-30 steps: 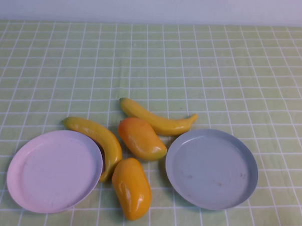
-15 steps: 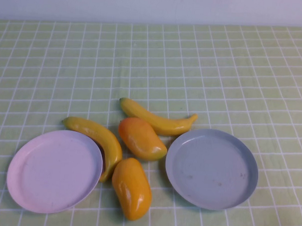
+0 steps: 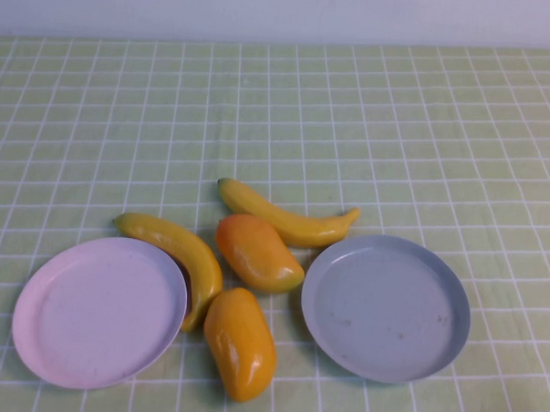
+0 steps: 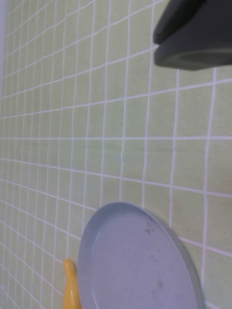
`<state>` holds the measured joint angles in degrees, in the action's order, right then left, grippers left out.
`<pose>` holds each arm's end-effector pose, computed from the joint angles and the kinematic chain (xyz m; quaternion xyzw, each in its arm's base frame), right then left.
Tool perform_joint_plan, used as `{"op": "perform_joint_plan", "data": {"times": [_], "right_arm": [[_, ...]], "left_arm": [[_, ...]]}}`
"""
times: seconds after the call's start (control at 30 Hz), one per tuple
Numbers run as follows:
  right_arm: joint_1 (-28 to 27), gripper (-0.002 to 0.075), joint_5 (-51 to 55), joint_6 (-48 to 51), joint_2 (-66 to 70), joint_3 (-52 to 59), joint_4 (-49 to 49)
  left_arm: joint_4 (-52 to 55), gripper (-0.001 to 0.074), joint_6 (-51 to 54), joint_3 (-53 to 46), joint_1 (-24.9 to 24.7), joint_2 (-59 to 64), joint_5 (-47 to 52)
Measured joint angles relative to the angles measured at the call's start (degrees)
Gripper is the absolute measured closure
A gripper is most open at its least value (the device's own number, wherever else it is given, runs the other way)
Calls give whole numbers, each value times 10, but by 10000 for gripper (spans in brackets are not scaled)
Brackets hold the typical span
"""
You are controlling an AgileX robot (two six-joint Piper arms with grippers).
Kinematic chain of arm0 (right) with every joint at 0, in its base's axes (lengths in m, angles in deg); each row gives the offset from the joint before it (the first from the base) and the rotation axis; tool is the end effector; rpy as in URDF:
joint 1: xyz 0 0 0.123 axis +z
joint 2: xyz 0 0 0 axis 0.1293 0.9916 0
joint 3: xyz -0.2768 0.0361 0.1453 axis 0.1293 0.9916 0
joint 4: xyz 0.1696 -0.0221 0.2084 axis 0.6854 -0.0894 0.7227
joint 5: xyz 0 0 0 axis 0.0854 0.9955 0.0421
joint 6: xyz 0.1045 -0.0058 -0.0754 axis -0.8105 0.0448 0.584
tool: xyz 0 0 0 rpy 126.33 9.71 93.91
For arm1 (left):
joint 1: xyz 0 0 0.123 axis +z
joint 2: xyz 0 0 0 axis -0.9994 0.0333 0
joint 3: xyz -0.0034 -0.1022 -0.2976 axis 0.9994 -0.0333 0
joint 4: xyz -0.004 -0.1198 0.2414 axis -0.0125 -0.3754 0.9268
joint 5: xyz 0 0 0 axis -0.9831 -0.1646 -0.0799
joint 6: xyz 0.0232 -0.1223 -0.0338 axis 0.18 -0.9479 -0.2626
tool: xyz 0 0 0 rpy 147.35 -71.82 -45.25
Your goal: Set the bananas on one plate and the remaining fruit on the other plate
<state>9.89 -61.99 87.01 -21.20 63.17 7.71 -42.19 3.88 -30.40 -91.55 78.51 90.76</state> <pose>0.0773 0.0120 0.1637 -0.0473 0.7941 0.0320 0.6050 0.0831 -0.0130 0.1923 -0.2110 0.6939 -0.2789 0.6294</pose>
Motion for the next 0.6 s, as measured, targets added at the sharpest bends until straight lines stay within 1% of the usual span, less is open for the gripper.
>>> {"op": "perform_joint_plan", "data": {"times": [0.2,0.33,0.47,0.6], "right_arm": [[0,742,0,0,0,0,0],[0,741,0,0,0,0,0],[0,741,0,0,0,0,0],[0,741,0,0,0,0,0]], "left_arm": [[17,737,5,0,0,0,5],[11,737,4,3,0,2,41],[23,737,3,57,0,40,115],[30,737,26,146,0,131,199]]}}
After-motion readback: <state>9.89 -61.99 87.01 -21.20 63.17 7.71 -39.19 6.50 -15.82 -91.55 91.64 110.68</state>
